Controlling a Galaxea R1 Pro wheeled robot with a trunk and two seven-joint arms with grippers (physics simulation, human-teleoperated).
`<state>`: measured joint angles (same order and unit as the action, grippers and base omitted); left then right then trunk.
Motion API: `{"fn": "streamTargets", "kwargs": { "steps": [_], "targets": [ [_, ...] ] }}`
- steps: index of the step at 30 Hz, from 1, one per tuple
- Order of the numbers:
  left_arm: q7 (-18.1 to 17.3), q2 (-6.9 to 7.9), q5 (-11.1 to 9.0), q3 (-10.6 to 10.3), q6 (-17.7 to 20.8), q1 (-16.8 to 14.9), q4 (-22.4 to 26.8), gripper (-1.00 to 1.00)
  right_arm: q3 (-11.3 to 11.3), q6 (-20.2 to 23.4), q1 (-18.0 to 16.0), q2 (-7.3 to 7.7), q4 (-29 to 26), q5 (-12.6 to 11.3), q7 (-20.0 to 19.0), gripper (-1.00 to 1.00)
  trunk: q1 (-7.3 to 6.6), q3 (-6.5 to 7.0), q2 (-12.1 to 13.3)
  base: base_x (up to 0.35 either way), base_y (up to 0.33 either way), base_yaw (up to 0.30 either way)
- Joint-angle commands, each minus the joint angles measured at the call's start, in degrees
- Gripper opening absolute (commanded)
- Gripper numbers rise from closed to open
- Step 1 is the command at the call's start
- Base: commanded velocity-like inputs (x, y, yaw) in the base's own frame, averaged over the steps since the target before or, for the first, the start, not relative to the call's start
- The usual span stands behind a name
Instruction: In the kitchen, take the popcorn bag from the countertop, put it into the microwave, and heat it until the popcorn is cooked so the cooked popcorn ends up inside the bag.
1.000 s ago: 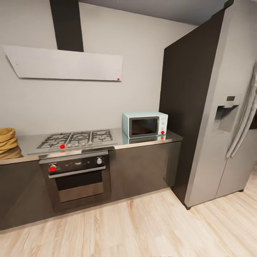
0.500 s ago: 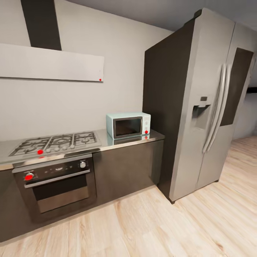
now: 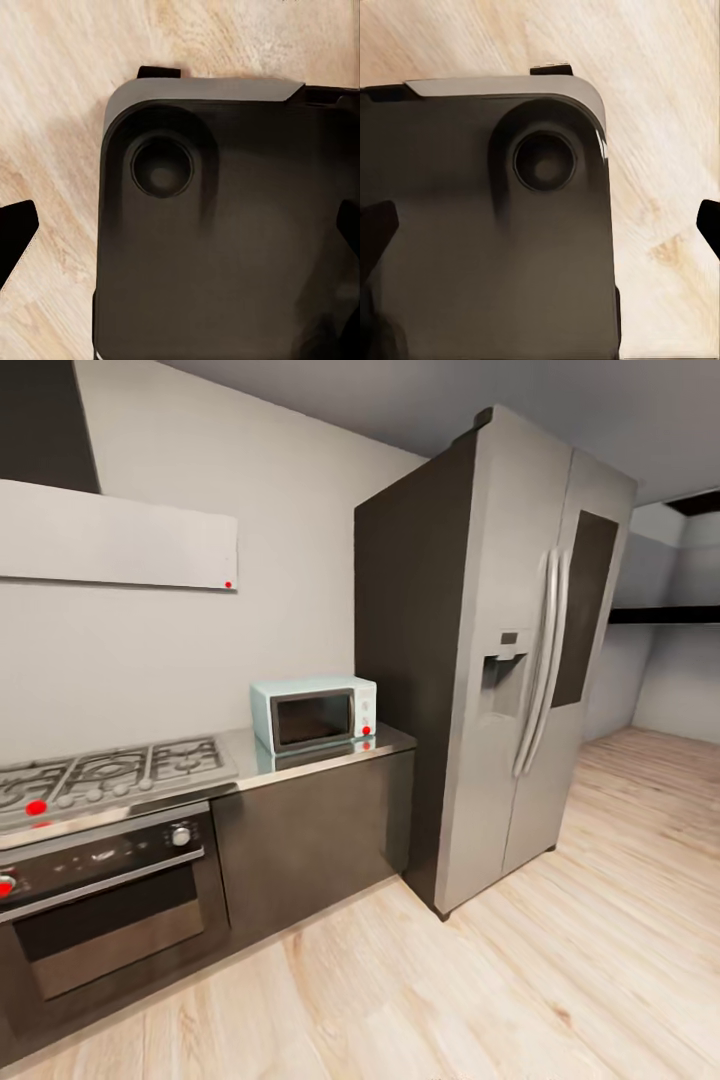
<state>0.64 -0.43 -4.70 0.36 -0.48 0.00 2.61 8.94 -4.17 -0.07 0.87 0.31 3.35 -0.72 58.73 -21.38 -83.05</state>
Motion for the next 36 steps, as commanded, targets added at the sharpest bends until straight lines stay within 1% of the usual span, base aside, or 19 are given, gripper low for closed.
{"fn": "streamTargets", "kwargs": {
  "steps": [1, 4, 17, 36],
  "targets": [
    [0.07, -0.01, -0.5, -0.01, -0.05, 0.0, 0.03, 1.0, 0.47, -0.22, -0.02, 0.01, 0.04, 0.35, -0.07, 1.0, 0.0, -0.02, -0.03, 0.0, 0.0, -0.281],
    [0.07, -0.01, -0.54, 0.04, -0.06, 0.0, 0.03, 1.0, 0.52, -0.22, -0.02, 0.06, 0.04, 0.35, -0.07, 1.0, 0.0, 0.02, -0.03, 0.0, 0.0, -0.109],
    [0.07, -0.1, -0.45, -0.01, -0.05, 0.0, 0.03, 1.0, 0.44, -0.21, -0.02, 0.17, 0.04, 0.52, 0.43, 1.0, 0.0, 0.02, -0.03, 0.014, -0.008, -0.001],
    [0.07, 0.06, -0.49, -0.02, -0.09, 0.0, 0.03, 1.0, 0.47, -0.14, -0.02, 0.01, 0.04, 0.35, 0.54, 1.0, 0.0, 0.02, -0.03, 0.231, -0.173, 0.0]
  ]
}}
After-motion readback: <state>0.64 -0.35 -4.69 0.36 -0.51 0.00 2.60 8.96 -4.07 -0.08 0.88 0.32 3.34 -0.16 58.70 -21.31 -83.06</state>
